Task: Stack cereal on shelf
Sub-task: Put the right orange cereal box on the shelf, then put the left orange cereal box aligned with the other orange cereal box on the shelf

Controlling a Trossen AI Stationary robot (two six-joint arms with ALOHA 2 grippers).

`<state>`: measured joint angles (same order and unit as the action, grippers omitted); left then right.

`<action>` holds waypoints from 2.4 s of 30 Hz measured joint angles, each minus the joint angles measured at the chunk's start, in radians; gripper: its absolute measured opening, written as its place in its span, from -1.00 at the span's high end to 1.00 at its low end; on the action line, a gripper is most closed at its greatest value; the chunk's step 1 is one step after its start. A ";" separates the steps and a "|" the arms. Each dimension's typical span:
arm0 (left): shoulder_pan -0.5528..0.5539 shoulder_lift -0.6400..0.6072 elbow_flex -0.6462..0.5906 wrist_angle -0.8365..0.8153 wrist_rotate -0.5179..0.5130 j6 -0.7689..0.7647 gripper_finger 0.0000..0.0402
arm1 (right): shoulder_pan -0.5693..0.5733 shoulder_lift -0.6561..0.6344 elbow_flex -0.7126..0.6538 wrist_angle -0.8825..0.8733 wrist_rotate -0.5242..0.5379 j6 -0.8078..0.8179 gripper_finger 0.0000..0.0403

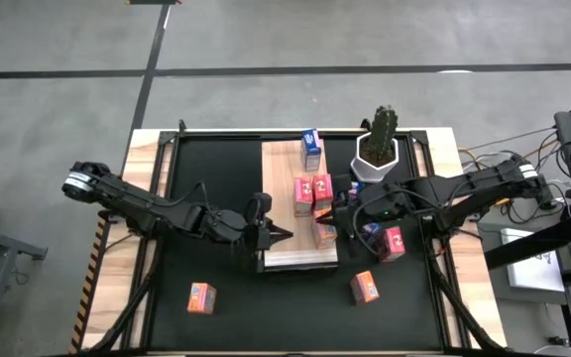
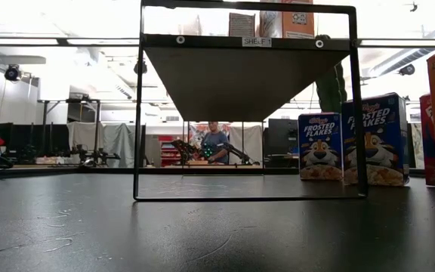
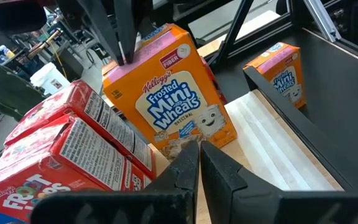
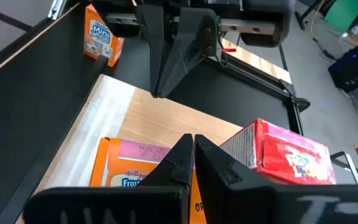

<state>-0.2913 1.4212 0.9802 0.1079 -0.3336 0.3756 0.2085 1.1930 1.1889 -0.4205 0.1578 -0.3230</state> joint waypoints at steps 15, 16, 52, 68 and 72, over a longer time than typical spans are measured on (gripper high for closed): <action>0.000 0.000 0.000 -0.014 0.000 0.000 1.00 | 0.001 -0.006 0.001 -0.039 0.053 0.044 0.96; 0.000 0.000 0.000 -0.014 0.000 0.000 1.00 | 0.001 -0.006 0.001 -0.040 0.053 0.047 0.96; 0.000 0.000 -0.001 -0.020 0.000 0.000 1.00 | 0.003 -0.019 0.000 -0.061 0.054 0.108 0.96; 0.000 0.000 -0.001 -0.020 0.000 0.000 1.00 | 0.003 -0.040 0.000 -0.020 0.053 0.102 0.96; 0.000 0.000 -0.001 -0.019 0.000 0.000 1.00 | 0.003 -0.048 0.009 -0.026 0.053 0.103 0.96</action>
<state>-0.2913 1.4212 0.9794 0.0888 -0.3339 0.3752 0.2115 1.1450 1.1981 -0.4461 0.2108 -0.2195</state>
